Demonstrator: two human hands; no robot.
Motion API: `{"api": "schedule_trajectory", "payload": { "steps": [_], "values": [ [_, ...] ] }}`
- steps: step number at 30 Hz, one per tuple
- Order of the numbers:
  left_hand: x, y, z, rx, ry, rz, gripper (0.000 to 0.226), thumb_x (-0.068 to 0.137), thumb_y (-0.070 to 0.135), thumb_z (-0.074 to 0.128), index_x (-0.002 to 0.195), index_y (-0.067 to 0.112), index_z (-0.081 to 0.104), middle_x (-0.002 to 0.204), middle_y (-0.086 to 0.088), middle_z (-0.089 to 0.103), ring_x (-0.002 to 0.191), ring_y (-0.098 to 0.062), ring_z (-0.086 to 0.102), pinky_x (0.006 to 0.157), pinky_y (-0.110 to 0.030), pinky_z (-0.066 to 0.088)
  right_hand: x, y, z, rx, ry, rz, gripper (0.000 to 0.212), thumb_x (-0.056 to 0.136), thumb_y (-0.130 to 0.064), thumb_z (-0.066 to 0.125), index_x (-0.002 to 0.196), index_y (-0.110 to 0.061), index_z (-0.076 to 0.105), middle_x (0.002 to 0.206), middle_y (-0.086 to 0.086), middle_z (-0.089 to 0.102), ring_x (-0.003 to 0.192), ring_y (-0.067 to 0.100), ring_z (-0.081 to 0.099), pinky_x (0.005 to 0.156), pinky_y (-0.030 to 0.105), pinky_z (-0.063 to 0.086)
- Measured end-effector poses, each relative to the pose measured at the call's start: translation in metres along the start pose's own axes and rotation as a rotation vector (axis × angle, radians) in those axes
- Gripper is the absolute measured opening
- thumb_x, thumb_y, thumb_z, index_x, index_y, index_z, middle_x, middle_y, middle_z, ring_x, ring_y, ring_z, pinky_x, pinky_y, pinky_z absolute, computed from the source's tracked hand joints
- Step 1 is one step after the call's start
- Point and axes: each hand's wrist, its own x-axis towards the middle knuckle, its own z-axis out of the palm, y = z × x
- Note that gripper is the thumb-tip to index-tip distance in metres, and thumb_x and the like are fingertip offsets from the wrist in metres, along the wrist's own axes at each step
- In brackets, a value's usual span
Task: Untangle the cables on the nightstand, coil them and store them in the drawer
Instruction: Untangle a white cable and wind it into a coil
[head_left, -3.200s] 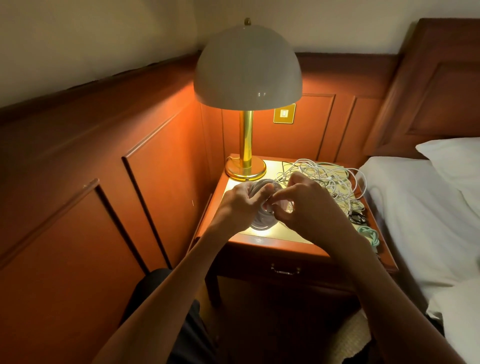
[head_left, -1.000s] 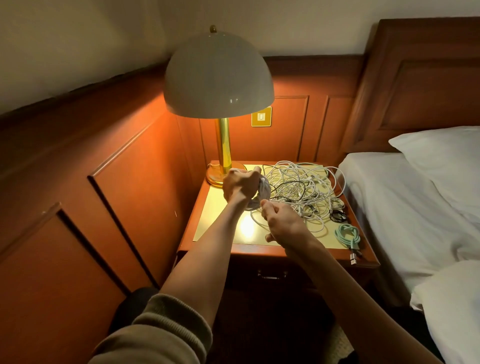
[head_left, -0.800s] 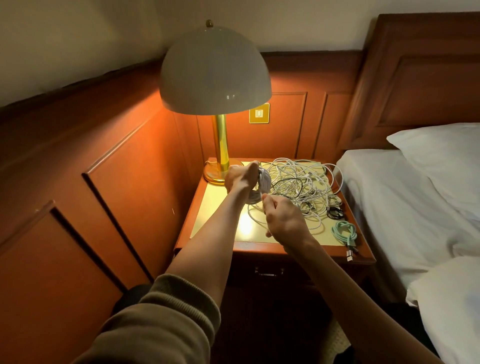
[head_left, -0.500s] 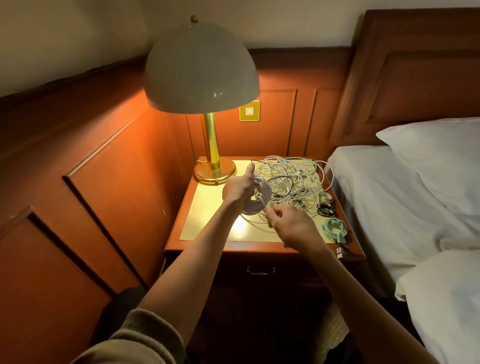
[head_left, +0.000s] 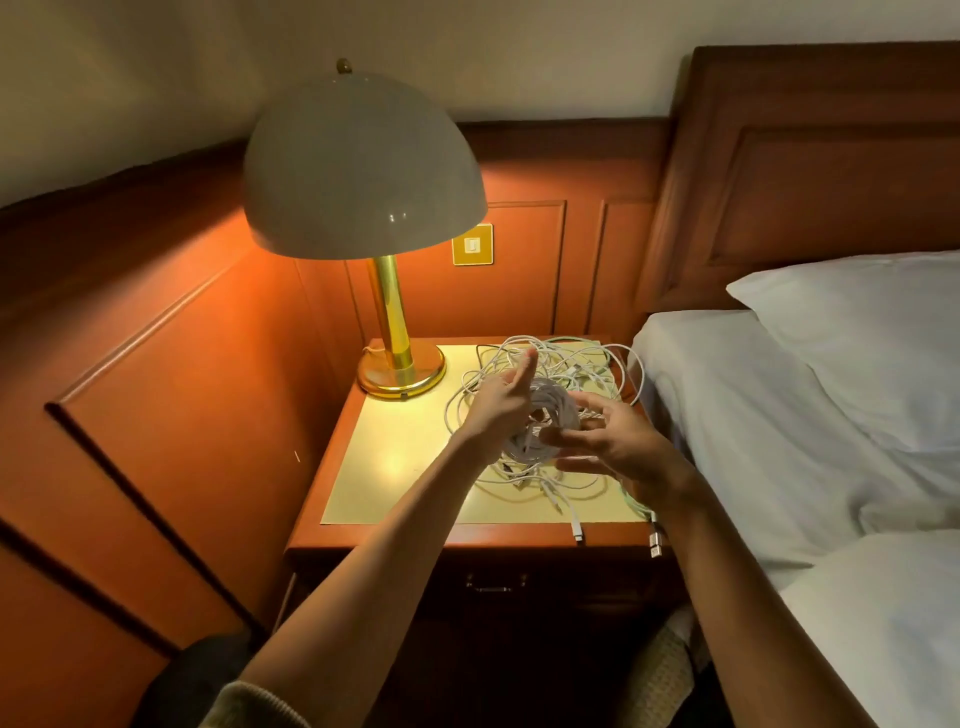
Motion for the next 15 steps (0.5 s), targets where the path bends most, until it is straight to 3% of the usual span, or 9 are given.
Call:
{"api": "schedule_trajectory", "payload": {
  "steps": [4,7,9,11,13,15],
  "values": [
    [0.021,0.015,0.024,0.098,-0.033,0.034,0.043,0.099,0.061,0.038,0.084,0.023,0.052,0.059,0.000,0.043,0.048,-0.009,0.036,0.046,-0.026,0.031,0.015,0.007,-0.027,0.245,-0.006,-0.059,0.058,0.084,-0.007,0.075,0.138,-0.011,0.052,0.118,0.015,0.071,0.104,0.034,0.071,0.083,0.043,0.061],
    [0.046,0.022,0.040,0.208,-0.037,-0.078,0.052,0.100,0.062,0.032,0.081,0.018,0.054,0.065,-0.003,0.050,0.052,-0.011,0.045,0.049,-0.024,0.040,0.025,0.013,-0.046,0.348,0.062,-0.060,0.045,0.086,-0.009,0.072,0.129,-0.012,0.056,0.116,0.015,0.072,0.103,0.034,0.071,0.080,0.043,0.061],
    [0.064,0.025,0.049,0.241,-0.138,-0.160,0.071,0.099,0.066,0.027,0.096,0.005,0.064,0.077,-0.012,0.059,0.066,-0.020,0.058,0.065,-0.032,0.052,0.031,0.015,-0.061,0.417,0.103,-0.025,0.038,0.088,-0.011,0.070,0.124,-0.010,0.059,0.114,0.015,0.073,0.101,0.033,0.072,0.077,0.041,0.061],
    [0.085,0.029,0.058,0.244,-0.218,-0.235,0.082,0.098,0.069,0.022,0.121,0.001,0.062,0.098,-0.021,0.065,0.090,-0.030,0.065,0.079,-0.039,0.053,0.039,0.016,-0.080,0.443,0.150,0.004,0.040,0.086,-0.013,0.072,0.124,-0.007,0.062,0.114,0.016,0.073,0.099,0.032,0.073,0.076,0.040,0.062],
    [0.110,0.028,0.068,0.382,-0.195,-0.153,0.078,0.102,0.062,0.017,0.129,0.003,0.060,0.115,-0.023,0.066,0.106,-0.033,0.064,0.081,-0.036,0.050,0.049,0.015,-0.102,0.443,0.218,0.003,0.045,0.080,-0.015,0.075,0.122,-0.004,0.065,0.113,0.017,0.073,0.099,0.031,0.073,0.078,0.041,0.062],
    [0.139,0.016,0.079,0.674,-0.055,0.083,0.061,0.106,0.050,0.025,0.115,0.009,0.069,0.110,-0.015,0.070,0.097,-0.027,0.068,0.075,-0.031,0.055,0.060,0.013,-0.126,0.500,0.311,-0.022,0.046,0.074,-0.013,0.077,0.117,-0.001,0.068,0.109,0.017,0.074,0.100,0.031,0.071,0.075,0.040,0.063]
  ]
}}
